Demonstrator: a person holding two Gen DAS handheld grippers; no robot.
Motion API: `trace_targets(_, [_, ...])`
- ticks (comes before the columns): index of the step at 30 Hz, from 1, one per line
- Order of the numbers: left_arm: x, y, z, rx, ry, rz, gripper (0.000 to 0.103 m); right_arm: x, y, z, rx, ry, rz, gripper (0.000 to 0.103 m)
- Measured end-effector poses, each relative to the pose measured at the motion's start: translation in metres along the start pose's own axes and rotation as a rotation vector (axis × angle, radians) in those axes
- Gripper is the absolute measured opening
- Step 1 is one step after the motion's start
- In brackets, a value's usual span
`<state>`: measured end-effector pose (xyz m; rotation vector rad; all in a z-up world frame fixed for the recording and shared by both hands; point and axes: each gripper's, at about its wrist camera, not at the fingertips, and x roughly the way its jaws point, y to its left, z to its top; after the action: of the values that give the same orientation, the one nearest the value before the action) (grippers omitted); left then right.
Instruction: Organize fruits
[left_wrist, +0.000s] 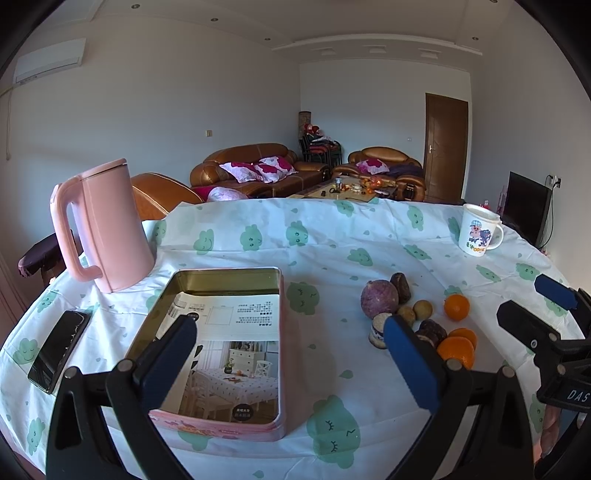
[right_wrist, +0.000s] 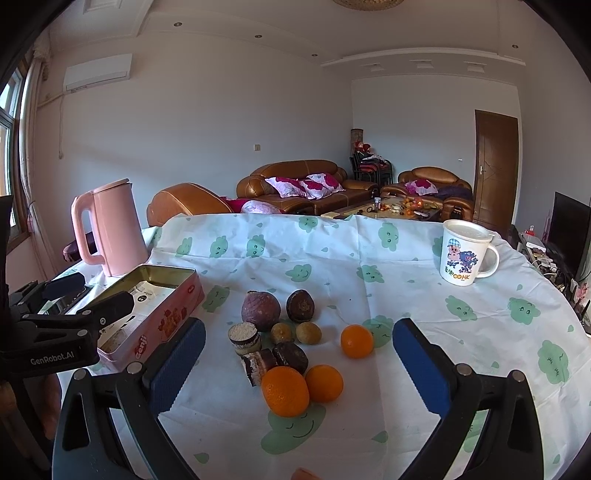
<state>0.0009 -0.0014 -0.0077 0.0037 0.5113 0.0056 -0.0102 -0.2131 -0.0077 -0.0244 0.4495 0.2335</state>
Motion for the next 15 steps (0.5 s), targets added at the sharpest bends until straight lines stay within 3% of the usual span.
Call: trace_targets(15, [-0.0003, -0.0001, 0.0005, 0.001, 0.0, 0.001, 0.103, 0.0013, 0.0013, -0.006, 0.005, 0.008, 0.005, 0.102])
